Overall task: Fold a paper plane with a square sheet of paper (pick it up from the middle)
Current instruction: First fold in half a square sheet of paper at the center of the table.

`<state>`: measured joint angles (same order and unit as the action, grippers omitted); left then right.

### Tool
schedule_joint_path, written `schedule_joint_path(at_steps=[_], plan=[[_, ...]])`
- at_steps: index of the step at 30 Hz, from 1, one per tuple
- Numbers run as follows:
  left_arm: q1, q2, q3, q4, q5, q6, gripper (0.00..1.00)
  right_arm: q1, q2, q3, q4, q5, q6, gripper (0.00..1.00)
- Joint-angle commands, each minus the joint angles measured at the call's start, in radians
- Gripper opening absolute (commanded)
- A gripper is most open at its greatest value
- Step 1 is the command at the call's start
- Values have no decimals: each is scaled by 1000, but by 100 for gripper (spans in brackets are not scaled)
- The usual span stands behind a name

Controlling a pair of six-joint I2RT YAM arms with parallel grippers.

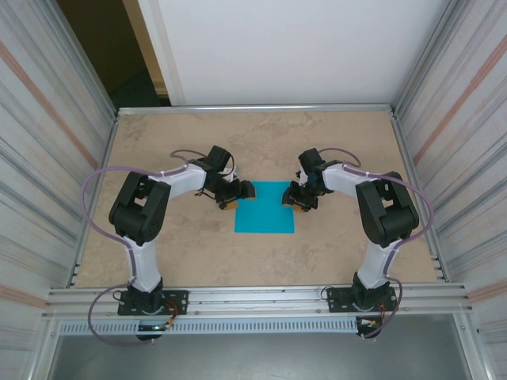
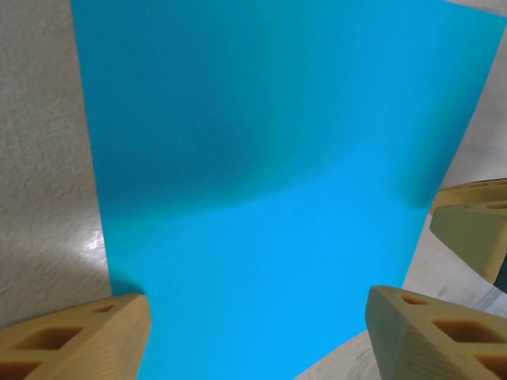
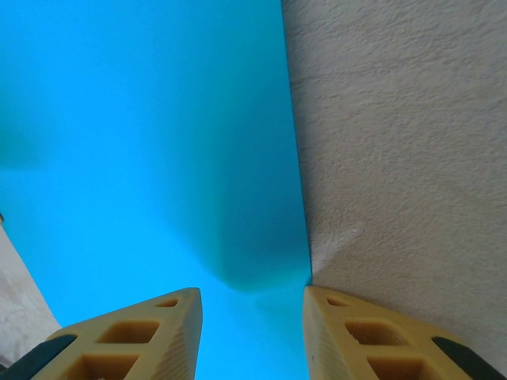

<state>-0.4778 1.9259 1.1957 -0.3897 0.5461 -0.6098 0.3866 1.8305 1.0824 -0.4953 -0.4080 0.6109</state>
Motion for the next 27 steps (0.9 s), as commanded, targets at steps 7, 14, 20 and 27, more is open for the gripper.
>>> schedule_joint_path(at_steps=[7, 14, 20, 27], plan=[[9, 6, -94, 70, -17, -26, 88, 35, 57, 32, 22, -22, -10, 39], [39, -36, -183, 185, 23, -74, 93, 74, 89, 75, 37, -28, 9, 39], [39, -87, -218, 226, 25, -61, 96, 106, 122, 108, 53, -34, 30, 39], [37, -96, -206, 205, 18, -51, 97, 136, 147, 128, 78, -44, 56, 39]])
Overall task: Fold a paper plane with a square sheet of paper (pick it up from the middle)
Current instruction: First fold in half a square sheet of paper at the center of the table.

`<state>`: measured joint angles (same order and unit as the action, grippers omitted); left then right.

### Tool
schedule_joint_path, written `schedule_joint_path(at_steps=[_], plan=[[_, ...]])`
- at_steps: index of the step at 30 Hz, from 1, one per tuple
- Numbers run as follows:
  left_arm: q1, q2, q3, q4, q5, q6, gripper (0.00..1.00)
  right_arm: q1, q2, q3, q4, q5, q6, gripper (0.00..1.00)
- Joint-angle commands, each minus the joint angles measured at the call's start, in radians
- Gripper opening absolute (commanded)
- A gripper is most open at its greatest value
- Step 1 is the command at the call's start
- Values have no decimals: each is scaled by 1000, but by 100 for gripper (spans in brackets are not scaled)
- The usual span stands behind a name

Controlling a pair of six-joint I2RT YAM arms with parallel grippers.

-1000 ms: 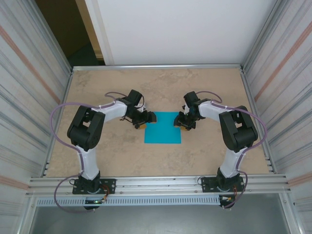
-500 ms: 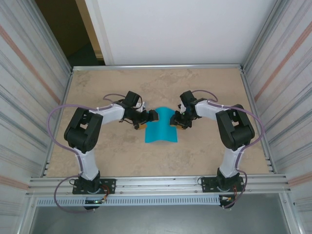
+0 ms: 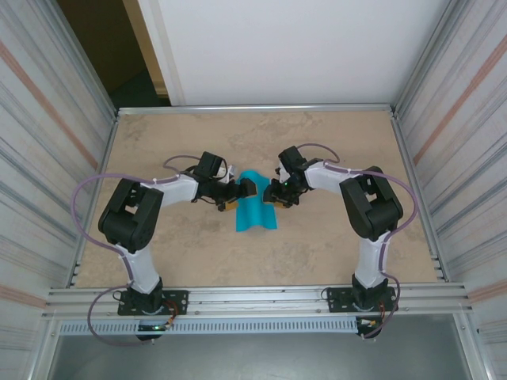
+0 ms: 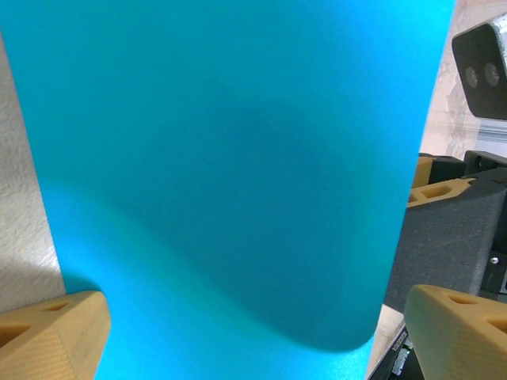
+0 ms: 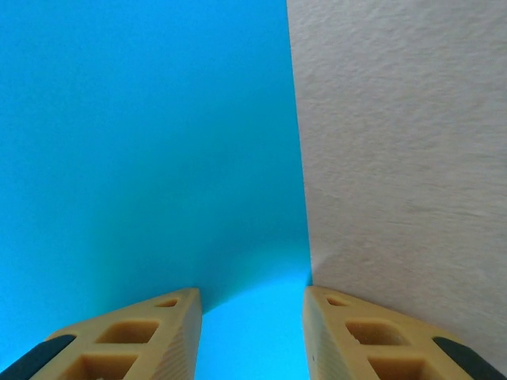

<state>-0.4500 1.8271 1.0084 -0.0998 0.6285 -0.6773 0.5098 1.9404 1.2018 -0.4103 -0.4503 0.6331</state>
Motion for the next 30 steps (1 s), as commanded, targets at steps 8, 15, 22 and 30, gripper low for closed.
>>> schedule_joint_path(at_steps=[8, 15, 22, 30], plan=[[-36, 29, 89, -278, -176, 57, 92, 27, 45, 7, 36, -22, 67, 39], [-75, 60, 149, -339, -219, 66, 88, 26, 42, -17, 71, -37, 83, 39], [-77, 57, 157, -320, -217, 56, 68, 6, 11, -62, 109, -45, 101, 39], [-69, 27, 151, -309, -247, 89, 43, -48, -114, -157, 224, -61, 156, 41]])
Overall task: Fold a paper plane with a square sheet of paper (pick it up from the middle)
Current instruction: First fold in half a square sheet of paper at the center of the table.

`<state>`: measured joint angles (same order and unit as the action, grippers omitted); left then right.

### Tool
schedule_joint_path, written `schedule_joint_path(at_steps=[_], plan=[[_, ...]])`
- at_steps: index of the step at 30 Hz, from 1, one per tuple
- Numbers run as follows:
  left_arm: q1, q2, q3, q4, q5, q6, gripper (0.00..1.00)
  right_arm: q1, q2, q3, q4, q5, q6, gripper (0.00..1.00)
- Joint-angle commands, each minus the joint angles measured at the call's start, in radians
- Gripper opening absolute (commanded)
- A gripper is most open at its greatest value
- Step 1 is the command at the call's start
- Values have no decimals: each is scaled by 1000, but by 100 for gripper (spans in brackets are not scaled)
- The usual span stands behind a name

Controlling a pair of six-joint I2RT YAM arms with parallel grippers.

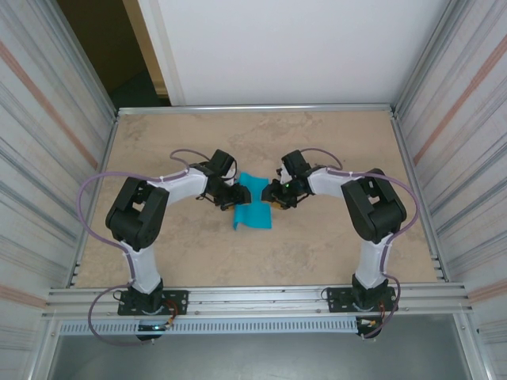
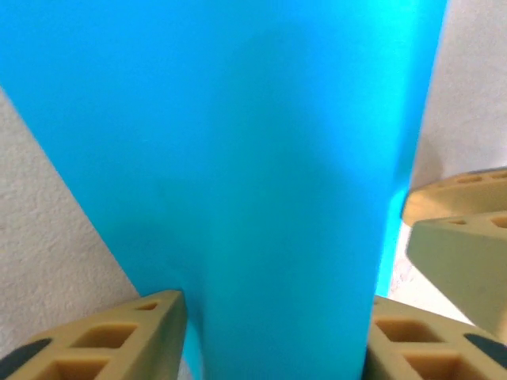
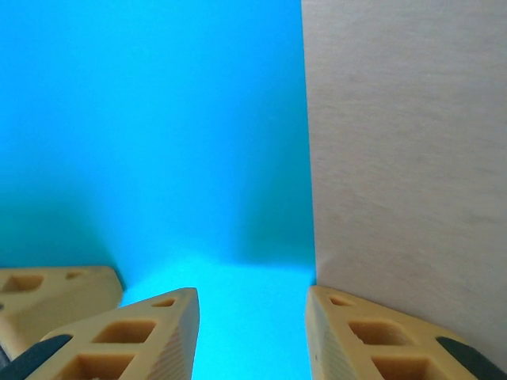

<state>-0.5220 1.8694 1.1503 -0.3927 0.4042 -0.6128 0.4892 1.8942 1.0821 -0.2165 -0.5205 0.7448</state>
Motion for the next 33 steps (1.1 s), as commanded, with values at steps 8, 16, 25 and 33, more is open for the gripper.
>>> schedule_joint_path(at_steps=[8, 16, 25, 33], plan=[[36, -134, -12, 88, 60, 48, 26, -118, -236, -124, 128, 7, 71, 47], [92, -253, -20, 297, 311, -36, 24, -219, -319, -127, 266, -187, 135, 68], [128, -292, 43, 443, 514, -152, 24, -250, -307, -43, 380, -374, 129, 90], [129, -287, 77, 441, 547, -172, 26, -231, -178, 98, 388, -481, 91, 93]])
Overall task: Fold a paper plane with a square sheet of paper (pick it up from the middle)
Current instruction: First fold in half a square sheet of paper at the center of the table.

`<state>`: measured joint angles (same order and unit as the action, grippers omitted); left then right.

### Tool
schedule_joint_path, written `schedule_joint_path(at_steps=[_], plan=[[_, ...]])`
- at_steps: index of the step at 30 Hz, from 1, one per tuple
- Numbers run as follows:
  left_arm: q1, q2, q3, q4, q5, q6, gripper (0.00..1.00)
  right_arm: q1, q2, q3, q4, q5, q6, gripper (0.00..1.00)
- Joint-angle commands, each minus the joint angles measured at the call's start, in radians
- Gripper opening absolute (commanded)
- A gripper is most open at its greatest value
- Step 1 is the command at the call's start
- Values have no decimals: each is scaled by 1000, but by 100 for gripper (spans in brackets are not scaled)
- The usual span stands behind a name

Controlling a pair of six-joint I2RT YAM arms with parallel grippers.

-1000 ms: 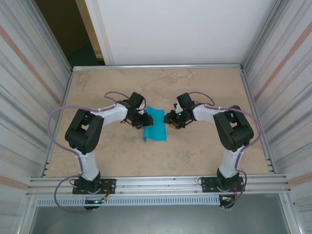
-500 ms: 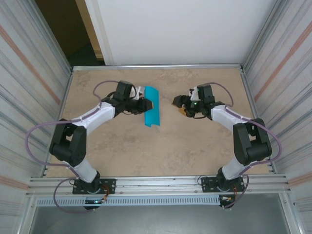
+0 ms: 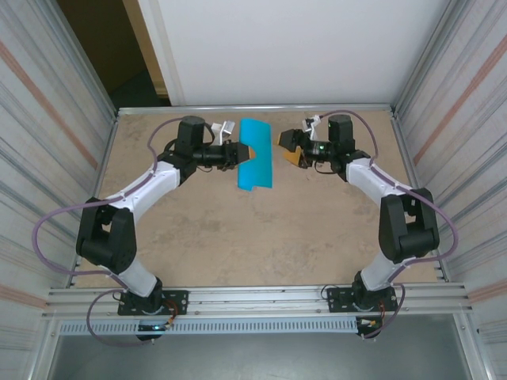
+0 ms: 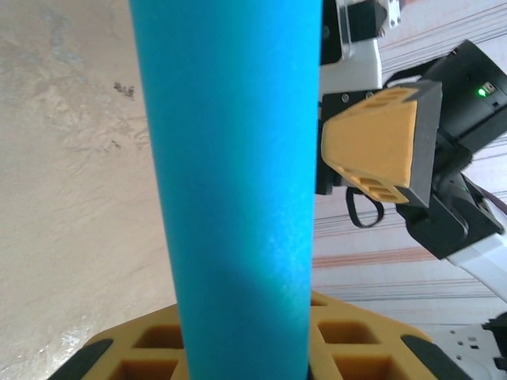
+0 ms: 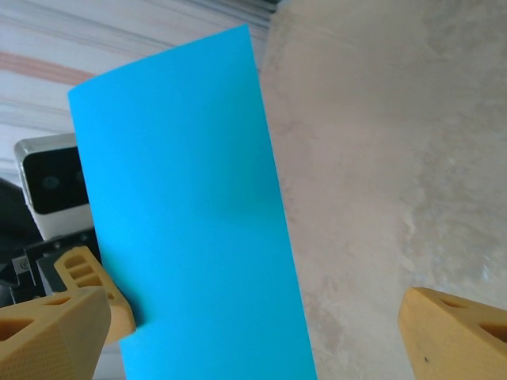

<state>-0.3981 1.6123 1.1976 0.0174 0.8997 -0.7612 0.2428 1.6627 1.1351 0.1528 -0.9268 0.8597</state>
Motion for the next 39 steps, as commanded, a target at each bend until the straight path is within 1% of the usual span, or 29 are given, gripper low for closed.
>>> schedule_joint_path(at_steps=[1, 5, 7, 10, 22, 25, 27, 29, 34, 39], plan=[[5, -28, 31, 35, 53, -30, 26, 21, 71, 62, 22, -85, -22, 93], [14, -20, 24, 53, 54, -56, 26, 42, 103, 95, 78, -127, 9, 93], [20, -17, 18, 61, 55, -65, 26, 54, 114, 106, 115, -169, 31, 92], [30, -16, 7, 68, 48, -73, 26, 60, 113, 109, 123, -199, 31, 91], [48, -9, -25, 72, 48, -77, 26, 25, 39, 79, 112, -221, 0, 81], [48, -8, -23, 74, 50, -83, 26, 21, 37, 81, 86, -201, -16, 79], [48, -9, -23, 86, 57, -95, 26, 22, 45, 87, 35, -162, -45, 80], [48, -12, -27, 110, 67, -113, 26, 24, 65, 90, 24, -144, -49, 83], [38, -8, -39, 181, 87, -173, 25, 60, 112, 114, 81, -171, -13, 89], [38, 0, -50, 212, 98, -199, 25, 86, 129, 144, 132, -190, 22, 91]])
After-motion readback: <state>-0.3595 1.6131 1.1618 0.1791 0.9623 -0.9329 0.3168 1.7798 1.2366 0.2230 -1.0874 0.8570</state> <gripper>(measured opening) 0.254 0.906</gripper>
